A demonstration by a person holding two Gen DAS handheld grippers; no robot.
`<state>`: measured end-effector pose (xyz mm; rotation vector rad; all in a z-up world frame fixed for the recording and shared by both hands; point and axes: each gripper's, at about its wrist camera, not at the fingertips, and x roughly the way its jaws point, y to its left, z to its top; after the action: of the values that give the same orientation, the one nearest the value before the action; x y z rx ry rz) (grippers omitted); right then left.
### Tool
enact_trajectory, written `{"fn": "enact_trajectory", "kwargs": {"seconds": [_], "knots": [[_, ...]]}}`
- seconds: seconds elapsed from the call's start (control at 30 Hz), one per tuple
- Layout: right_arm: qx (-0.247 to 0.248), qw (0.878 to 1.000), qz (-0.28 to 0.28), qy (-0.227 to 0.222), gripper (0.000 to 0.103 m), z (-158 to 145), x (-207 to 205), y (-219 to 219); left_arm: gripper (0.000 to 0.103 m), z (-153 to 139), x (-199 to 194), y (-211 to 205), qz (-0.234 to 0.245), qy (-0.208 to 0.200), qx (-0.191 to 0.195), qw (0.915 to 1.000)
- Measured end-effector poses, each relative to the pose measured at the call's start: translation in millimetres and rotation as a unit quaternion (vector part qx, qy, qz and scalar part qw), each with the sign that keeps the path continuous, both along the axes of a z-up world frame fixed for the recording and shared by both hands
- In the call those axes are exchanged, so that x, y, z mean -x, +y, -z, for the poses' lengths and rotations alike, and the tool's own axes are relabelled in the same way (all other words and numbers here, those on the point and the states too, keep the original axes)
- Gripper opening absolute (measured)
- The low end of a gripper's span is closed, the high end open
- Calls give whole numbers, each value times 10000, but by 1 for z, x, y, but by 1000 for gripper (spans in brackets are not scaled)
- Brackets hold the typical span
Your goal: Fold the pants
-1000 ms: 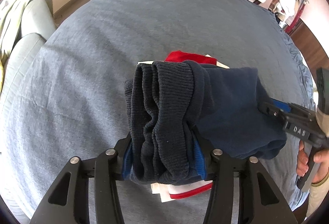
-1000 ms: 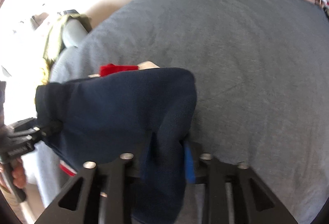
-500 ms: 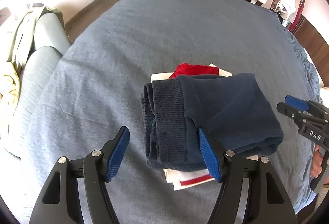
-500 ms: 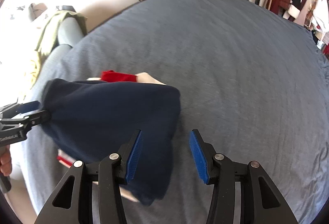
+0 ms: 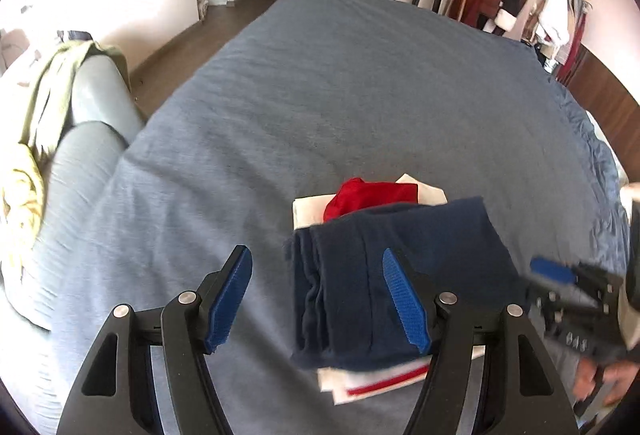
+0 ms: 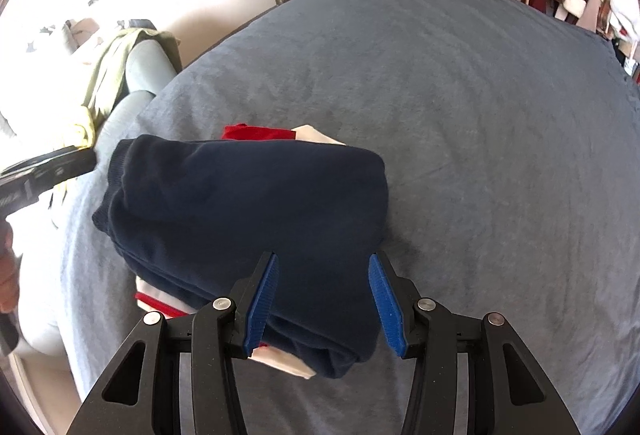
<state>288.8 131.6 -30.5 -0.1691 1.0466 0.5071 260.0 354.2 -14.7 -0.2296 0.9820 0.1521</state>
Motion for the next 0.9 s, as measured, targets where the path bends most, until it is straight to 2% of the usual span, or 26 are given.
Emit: {"fn": "enact_trajectory", "kwargs": {"seconds": [0.03,0.1,0.27,0.37,0.53,0.63,0.73,0.87,0.9], "knots": [[-16,10000,25,17,48,2,0,0,67,6,-7,1,-26,50,25,10000],[25,9999,70,77,48,8,1,-1,67,19,-16,3,-224,160,-178,9995],[371,9991,214,-49,48,22,7,1,69,53,-18,3,-222,453,-406,9979],[517,9982,292,41,48,36,8,-2,71,57,-11,2,-221,432,-478,9977],[495,9978,434,-45,48,41,15,-6,70,41,1,-1,-384,168,-673,9969],[313,9979,510,-241,48,27,20,-12,71,16,17,-8,-523,-249,-994,9934],[75,9972,571,-480,48,7,28,-21,76,-4,37,-19,-590,-499,-1305,9884],[-179,9950,553,-809,49,-20,50,-37,76,-21,70,-47,-340,-762,-1391,9868],[-228,9939,540,-932,56,-27,58,-43,76,-24,77,-53,-295,-822,-1387,9865]]}}
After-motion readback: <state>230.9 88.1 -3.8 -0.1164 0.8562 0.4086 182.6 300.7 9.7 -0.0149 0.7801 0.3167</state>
